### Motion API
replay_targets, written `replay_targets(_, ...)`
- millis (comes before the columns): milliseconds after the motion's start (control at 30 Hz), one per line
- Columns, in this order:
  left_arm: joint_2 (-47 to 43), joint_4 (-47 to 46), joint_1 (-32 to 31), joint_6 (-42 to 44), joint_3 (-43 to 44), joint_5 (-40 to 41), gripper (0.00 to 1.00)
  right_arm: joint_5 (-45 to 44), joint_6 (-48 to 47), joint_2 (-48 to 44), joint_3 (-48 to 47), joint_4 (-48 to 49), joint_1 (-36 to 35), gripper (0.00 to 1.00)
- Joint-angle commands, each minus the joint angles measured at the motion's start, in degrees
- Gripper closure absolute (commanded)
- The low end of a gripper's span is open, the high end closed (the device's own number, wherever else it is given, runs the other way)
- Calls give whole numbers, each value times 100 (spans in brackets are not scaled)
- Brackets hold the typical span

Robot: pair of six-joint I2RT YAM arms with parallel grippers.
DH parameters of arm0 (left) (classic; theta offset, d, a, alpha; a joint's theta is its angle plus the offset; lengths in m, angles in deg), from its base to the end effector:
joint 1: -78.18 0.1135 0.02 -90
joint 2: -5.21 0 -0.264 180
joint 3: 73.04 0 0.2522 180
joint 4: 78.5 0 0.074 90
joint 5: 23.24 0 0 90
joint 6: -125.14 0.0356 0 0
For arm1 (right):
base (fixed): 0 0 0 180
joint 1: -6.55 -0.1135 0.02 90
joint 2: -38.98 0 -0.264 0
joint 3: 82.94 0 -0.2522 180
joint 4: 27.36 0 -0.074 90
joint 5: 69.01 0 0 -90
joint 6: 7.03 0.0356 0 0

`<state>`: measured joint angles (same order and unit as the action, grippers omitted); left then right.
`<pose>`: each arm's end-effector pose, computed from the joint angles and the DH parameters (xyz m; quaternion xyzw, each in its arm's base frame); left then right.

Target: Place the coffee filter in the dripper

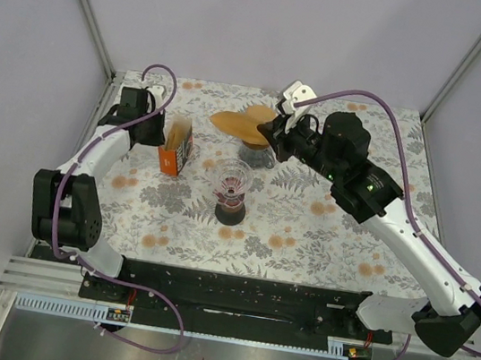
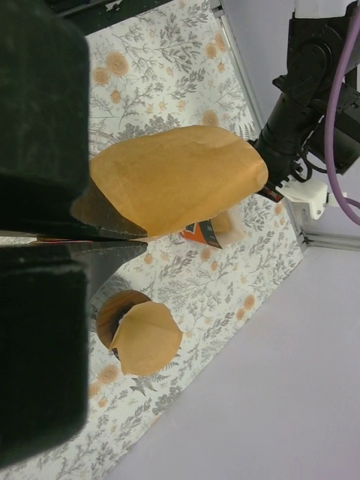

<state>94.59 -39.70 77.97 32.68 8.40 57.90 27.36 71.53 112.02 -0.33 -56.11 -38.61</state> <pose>0.3417 -0.0067 0.2631 0.0103 0.9272 -0.0803 0.3657 0.1959 0.2026 0.4616 -0.3806 0.6271 0.2358 0.6374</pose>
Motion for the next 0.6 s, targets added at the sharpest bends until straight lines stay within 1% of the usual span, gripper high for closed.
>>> replay_targets(0,-158,-1053,142,-167,-158,-212,100,137,177,-96,14,-92,78,100)
replay_targets(100,-158,-1299,240,-264,-395,-344,100,92,186,-140,14,-198,105,100)
replay_targets(200,-62,-1396,258,-308,-510,-301,100,84,178,-254,119,-198,122,100)
replay_targets(400,9,-1379,267,-352,-642,-379,100,92,142,-325,207,-189,148,100)
replay_targets(567,-18,-1335,258,-317,-651,-283,100,163,81,-307,234,-181,157,100)
